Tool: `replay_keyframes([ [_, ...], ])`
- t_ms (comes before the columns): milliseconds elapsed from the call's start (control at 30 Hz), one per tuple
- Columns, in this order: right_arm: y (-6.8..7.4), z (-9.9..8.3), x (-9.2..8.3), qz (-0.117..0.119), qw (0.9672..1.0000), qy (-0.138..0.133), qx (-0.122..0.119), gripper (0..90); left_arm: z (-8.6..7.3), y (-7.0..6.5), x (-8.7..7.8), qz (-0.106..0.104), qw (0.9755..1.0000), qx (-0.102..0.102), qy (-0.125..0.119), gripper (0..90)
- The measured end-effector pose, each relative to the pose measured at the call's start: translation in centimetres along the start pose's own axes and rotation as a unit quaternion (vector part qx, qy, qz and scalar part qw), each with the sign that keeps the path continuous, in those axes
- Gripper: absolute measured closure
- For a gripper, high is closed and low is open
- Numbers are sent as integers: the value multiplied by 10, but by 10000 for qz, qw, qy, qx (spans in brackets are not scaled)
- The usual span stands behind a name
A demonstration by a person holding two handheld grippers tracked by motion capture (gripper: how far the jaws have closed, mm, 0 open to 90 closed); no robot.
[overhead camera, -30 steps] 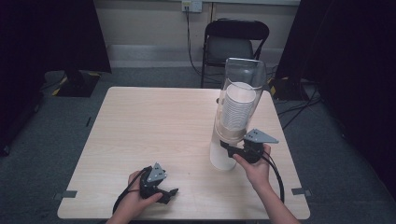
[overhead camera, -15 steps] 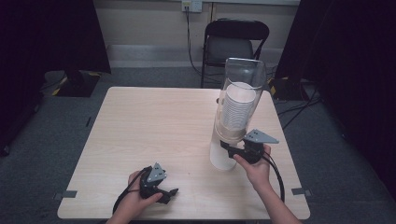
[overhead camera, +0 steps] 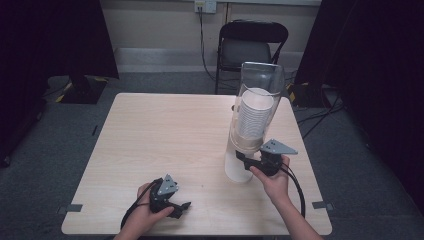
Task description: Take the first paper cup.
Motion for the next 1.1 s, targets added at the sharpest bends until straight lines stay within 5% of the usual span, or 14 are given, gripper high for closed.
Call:
replay_keyframes([
  [367,0,-4,1,32,10000,74,11,390,0,0,0,-1,10000,-7,0,144],
  [400,3,-21,3,361,9978,557,-15,900,0,0,0,5,10000,-13,30,143],
  [433,3,-21,3,361,9978,557,-15,900,0,0,0,5,10000,-13,30,144],
  [467,1,-64,9,324,9939,1051,62,900,0,0,0,1,10000,4,6,144],
  [500,1,-64,9,324,9939,1051,62,900,0,0,0,1,10000,4,6,147],
  [533,1,-65,-2,240,9970,654,323,875,0,0,0,34,10000,-5,-33,148],
  [600,2,-45,-8,173,9975,673,-158,705,0,0,0,1,10000,-9,-22,144],
  [667,-3,-31,-13,27,9969,789,-68,467,1,0,1,-24,10000,-3,-47,141],
  [767,-4,-25,-17,-137,9965,752,-338,379,2,-1,2,-4,10000,-80,-43,135],
  [800,-4,-26,-17,-108,9966,780,-222,294,2,-1,2,-9,9999,-90,-47,135],
  [933,-4,-21,-17,-34,9993,354,138,243,2,-1,2,-5,10000,-83,-44,134],
  [1100,-5,4,-15,-108,9998,-42,148,203,2,-1,2,-5,10000,-84,-46,134],
])
Point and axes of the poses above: each handheld gripper's, and its own axes: x roughly forward along the jaws, z roughly out of its top, y roughly to its left, the point moved 6 cm from there along x, roughly forward along the jaws, and after that the axes turned 3 degrees about -z, right-handed, at the moved point
